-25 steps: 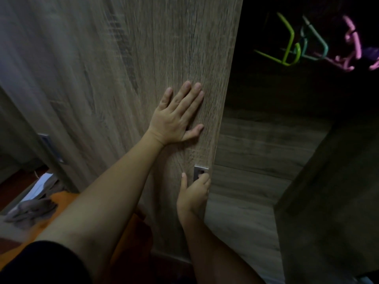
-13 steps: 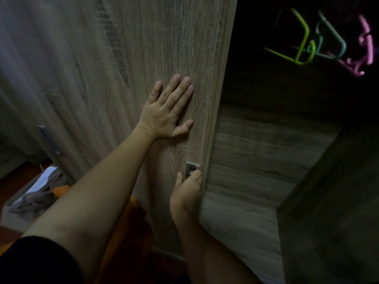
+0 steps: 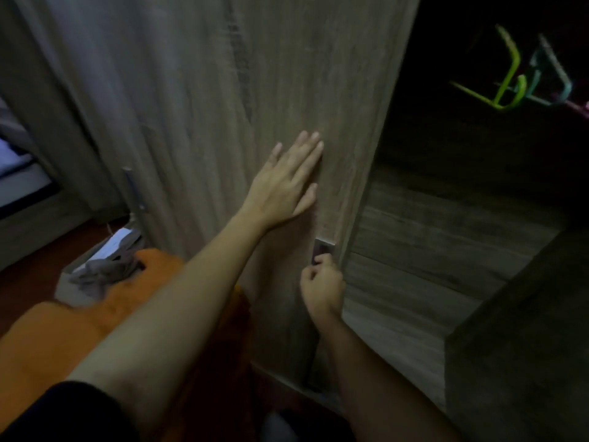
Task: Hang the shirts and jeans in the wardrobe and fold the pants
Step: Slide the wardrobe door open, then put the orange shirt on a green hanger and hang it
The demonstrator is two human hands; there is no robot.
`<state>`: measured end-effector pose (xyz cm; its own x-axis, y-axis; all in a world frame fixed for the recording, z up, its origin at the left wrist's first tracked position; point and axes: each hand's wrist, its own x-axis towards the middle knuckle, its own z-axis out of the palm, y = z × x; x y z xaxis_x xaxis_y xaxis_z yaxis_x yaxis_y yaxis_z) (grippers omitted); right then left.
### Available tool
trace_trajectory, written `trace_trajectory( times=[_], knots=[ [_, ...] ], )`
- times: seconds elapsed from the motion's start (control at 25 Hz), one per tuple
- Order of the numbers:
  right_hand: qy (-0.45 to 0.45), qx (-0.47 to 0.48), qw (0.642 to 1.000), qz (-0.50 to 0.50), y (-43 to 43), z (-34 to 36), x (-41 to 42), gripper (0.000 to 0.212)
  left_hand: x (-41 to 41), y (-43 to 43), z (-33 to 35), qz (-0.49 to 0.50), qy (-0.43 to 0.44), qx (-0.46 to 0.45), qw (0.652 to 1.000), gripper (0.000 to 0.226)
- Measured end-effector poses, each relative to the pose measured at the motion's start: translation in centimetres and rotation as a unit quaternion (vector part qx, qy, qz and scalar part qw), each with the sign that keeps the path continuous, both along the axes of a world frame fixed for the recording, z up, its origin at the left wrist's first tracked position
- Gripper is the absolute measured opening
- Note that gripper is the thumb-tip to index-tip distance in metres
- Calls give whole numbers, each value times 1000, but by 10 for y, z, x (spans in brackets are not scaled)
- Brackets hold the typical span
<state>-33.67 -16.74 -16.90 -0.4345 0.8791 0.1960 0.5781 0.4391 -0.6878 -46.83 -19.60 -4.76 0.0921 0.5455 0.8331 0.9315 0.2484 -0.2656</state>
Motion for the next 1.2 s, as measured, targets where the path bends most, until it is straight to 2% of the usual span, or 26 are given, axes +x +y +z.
trace_trajectory(
  times=[0.12, 0.24, 0.32, 0.4, 0.44, 0.48, 0.52, 0.68, 0.76, 0.8, 0.88, 0.92, 1.0, 1.08, 1.16, 1.2],
  knots=[
    [72, 22, 993, 96, -3, 7, 8, 2, 24, -86, -38, 42, -107, -51, 992, 49],
    [26, 43, 974, 222, -21, 21, -16, 4, 16, -179, -68, 166, -188, -82, 965, 46],
    [25, 58, 957, 284, -42, 27, -49, 9, 7, -235, -78, 285, -279, -68, 914, 47],
    [18, 55, 942, 330, -70, 30, -84, 17, 11, -279, -93, 393, -373, -91, 836, 53],
    [9, 47, 934, 354, -87, 31, -102, 23, 16, -297, -104, 440, -391, -111, 801, 57],
    [-9, 36, 926, 375, -103, 31, -120, 29, 23, -310, -116, 469, -388, -128, 783, 62],
    [-35, 26, 920, 391, -118, 31, -136, 37, 29, -319, -125, 478, -383, -145, 777, 65],
    [-169, -49, 902, 394, -148, 20, -184, 80, 35, -329, -149, 469, -351, -149, 797, 68],
    [-248, -11, 892, 377, -146, 14, -196, 85, 34, -328, -155, 472, -343, -145, 799, 72],
    [-266, 28, 889, 372, -144, 14, -201, 76, 33, -328, -159, 471, -343, -141, 800, 72],
    [-222, 66, 900, 369, -139, 17, -208, 49, 29, -327, -167, 472, -336, -129, 805, 72],
    [-173, 45, 912, 370, -137, 20, -208, 39, 28, -326, -169, 473, -331, -124, 807, 71],
    [-34, -60, 924, 375, -133, 31, -203, 23, 25, -326, -171, 471, -331, -121, 809, 70],
    [76, -149, 904, 393, -128, 51, -189, 14, 27, -327, -171, 464, -331, -120, 813, 71],
    [113, -175, 880, 426, -122, 71, -173, 6, 32, -329, -168, 445, -344, -100, 821, 71],
    [124, -176, 870, 444, -119, 82, -164, 12, 36, -328, -164, 434, -365, -75, 820, 69]
  ],
)
